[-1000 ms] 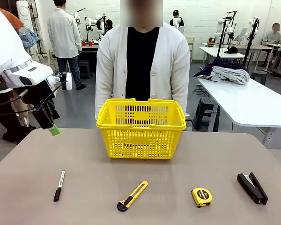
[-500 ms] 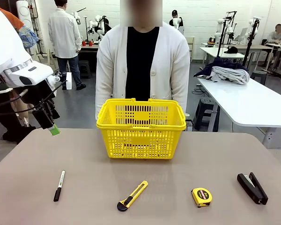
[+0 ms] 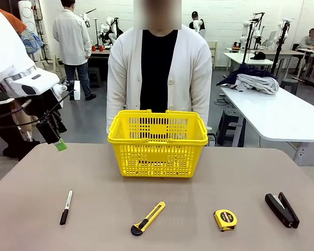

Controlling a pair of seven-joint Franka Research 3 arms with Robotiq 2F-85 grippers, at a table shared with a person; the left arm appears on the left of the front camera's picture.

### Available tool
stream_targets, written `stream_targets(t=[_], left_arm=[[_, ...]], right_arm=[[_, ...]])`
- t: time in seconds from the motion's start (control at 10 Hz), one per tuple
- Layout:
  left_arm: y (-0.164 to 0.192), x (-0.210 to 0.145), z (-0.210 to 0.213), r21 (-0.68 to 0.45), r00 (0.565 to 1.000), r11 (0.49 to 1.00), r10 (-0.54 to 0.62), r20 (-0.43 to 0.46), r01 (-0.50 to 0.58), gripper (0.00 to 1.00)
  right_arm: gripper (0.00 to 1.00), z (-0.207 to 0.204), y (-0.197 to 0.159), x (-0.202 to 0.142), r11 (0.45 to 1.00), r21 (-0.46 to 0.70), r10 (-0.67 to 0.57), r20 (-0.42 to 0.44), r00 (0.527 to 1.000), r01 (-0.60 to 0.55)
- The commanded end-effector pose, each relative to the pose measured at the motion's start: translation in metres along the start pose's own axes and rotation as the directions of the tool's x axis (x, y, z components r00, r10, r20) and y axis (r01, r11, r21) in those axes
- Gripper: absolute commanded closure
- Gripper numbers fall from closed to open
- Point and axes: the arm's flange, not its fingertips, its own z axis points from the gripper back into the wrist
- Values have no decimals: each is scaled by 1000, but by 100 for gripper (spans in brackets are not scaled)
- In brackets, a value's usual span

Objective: Place the items the person wants into the basket.
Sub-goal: Pick up the item the person points to and place it in the Market Basket.

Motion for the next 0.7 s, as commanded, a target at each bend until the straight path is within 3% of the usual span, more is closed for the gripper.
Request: stream_targets(t=[0.0, 0.3, 0.5, 0.6], left_arm=[[-1, 0, 1, 3, 1000, 1000, 2, -5, -2, 0], [0, 0, 0, 0, 1000, 1000, 0, 0, 0, 0], [-3, -47, 67, 26, 977, 999, 16, 211, -22, 0], [3, -83, 94, -65, 956, 997, -17, 294, 38, 0]], right_arm=[[0, 2, -1, 1, 1000, 14, 16, 14, 1000, -16], [0, 2, -1, 1, 1000, 14, 16, 14, 1000, -16], [0, 2, -1, 1, 1000, 14, 16, 14, 1000, -16], [0, 2, -1, 1, 1000, 14, 16, 14, 1000, -16]])
